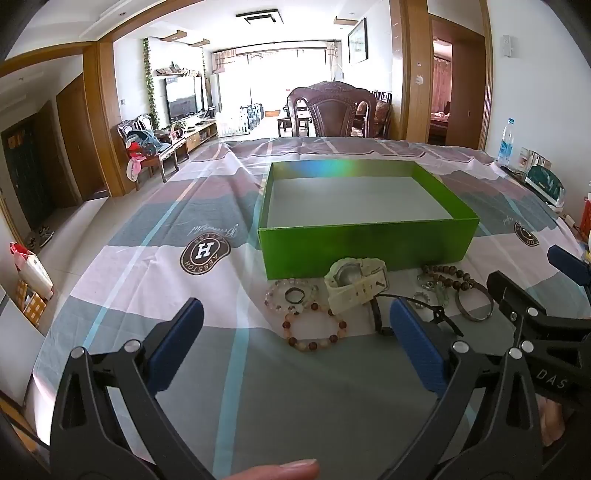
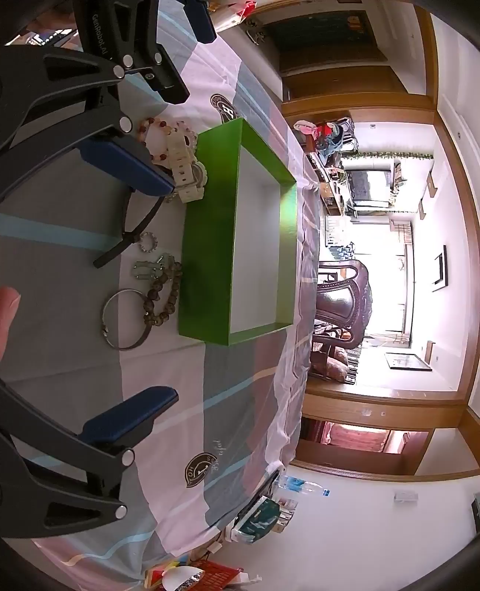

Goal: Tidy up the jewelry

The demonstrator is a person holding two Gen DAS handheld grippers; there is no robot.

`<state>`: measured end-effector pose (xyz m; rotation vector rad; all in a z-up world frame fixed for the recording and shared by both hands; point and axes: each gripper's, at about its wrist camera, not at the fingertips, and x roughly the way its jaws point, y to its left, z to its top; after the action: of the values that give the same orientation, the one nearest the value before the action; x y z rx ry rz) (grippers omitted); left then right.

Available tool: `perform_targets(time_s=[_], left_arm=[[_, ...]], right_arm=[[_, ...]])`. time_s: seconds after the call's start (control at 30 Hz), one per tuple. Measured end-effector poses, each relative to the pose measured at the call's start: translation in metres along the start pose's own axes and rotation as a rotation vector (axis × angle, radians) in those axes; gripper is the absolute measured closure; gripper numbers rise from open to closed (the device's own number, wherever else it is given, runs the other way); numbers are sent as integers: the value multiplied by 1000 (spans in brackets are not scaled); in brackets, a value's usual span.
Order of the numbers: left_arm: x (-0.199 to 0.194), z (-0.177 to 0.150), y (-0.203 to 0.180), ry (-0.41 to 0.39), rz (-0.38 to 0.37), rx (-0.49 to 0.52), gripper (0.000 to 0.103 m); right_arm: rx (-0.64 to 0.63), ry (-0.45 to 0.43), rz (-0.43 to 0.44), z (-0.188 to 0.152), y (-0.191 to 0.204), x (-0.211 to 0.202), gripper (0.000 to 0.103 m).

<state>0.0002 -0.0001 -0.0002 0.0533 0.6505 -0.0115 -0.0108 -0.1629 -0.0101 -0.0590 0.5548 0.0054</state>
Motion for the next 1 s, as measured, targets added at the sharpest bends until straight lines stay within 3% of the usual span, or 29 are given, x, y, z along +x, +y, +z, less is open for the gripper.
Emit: perform_targets(time_s=[1.0], left_arm=[[2,-1,-1,2,1,1,3]], right_arm=[[2,6,2,-1,1,4,3]])
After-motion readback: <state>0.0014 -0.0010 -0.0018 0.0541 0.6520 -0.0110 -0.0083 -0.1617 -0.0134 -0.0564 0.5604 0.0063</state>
